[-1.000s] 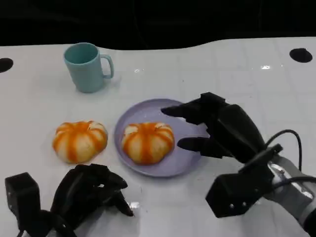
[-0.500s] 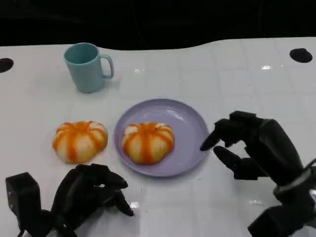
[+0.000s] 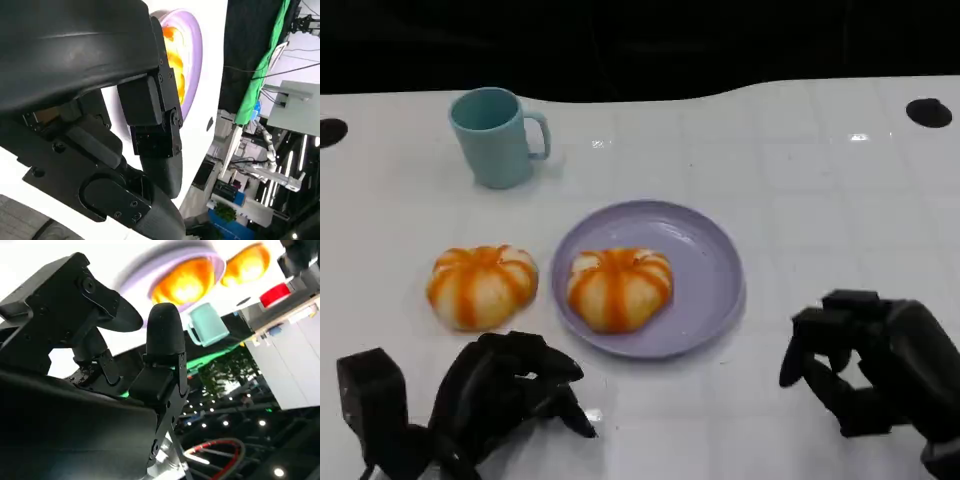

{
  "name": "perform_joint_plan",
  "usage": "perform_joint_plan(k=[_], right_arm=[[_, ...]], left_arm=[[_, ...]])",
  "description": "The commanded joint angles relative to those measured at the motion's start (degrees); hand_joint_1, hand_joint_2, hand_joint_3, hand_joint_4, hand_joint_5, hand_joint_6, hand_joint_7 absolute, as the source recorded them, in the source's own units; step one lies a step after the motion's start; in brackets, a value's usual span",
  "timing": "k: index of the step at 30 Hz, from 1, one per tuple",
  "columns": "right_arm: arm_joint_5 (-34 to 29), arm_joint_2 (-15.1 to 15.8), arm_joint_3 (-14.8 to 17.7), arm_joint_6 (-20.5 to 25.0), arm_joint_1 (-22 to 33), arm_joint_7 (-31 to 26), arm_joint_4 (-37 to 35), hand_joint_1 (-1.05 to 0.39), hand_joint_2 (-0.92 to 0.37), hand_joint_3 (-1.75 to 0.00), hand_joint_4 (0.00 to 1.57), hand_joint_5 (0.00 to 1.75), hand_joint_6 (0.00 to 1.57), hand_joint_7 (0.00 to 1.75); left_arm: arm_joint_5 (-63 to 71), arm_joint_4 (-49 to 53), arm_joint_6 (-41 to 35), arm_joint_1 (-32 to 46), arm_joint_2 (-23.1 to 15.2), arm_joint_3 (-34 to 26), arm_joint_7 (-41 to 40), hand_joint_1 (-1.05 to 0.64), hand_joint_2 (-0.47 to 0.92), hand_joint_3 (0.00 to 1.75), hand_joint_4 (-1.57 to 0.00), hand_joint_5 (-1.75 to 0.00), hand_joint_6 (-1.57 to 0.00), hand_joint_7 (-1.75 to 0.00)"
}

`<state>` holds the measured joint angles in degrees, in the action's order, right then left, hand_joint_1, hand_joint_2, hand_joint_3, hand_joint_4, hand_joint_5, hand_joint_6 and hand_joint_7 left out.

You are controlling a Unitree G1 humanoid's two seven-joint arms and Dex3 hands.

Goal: Grasp the bread from the table and place it into the plate.

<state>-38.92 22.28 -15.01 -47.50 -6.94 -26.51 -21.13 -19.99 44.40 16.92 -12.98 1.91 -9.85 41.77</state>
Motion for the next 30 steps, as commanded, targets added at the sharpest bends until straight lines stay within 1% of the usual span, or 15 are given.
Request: perform_joint_plan(k=[1,4,8,23,26,27,30], right_arm=[[-1.58,0.73,0.89,0.54,3.09,-0.97,1.14,-0.11,-0.30,-1.34,0.91,1.75,0.85,1.39],[-2.86,0.04,1.00,1.35,3.86,-2.28,0.42,-0.10,-0.33,-1.29,0.91,1.75,0.83,1.45],[-3.25,-0.36,0.81,1.41,3.79,-3.70,-1.58,-0.12,-0.36,-1.26,0.91,1.75,0.81,1.48],[-4.29,-1.00,0.33,1.67,1.07,-5.98,-5.33,-0.13,-0.37,-1.25,0.89,1.75,0.74,1.61],[-4.32,-1.12,0.03,1.29,0.63,-6.28,-5.95,-0.13,-0.36,-1.25,0.89,1.75,0.74,1.62],[-4.35,-1.19,-0.18,1.18,0.35,-6.29,-6.23,-0.14,-0.36,-1.26,0.89,1.75,0.75,1.56],[-3.90,-1.40,-0.65,0.34,-0.27,-6.39,-7.20,-0.13,-0.35,-1.27,0.89,1.75,0.78,1.48]], left_arm=[[0.33,-0.37,0.36,0.09,-0.76,-0.18,-0.75,-1.05,0.72,0.01,-1.57,-0.60,-1.57,-0.21],[0.27,-0.51,0.38,0.16,-0.76,-0.22,-0.74,-1.05,0.72,0.01,-1.57,-0.59,-1.57,-0.21],[0.26,-0.42,0.37,0.13,-0.98,-0.28,-0.66,-1.05,0.72,0.01,-1.57,-0.59,-1.57,-0.21],[-0.01,0.63,0.08,-0.67,-1.56,-0.57,-0.08,-1.05,0.72,0.00,-1.57,-0.58,-1.57,-0.20],[-0.16,0.57,-0.11,-0.65,-1.64,-0.64,-0.10,-1.05,0.71,0.00,-1.57,-0.58,-1.57,-0.20],[-0.40,0.61,-0.22,-0.66,-1.70,-0.76,0.18,-1.05,0.71,0.00,-1.57,-0.58,-1.57,-0.20],[-0.55,0.47,-0.46,-0.56,-1.93,-0.74,0.57,-1.05,0.71,0.00,-1.57,-0.58,-1.57,-0.20]])
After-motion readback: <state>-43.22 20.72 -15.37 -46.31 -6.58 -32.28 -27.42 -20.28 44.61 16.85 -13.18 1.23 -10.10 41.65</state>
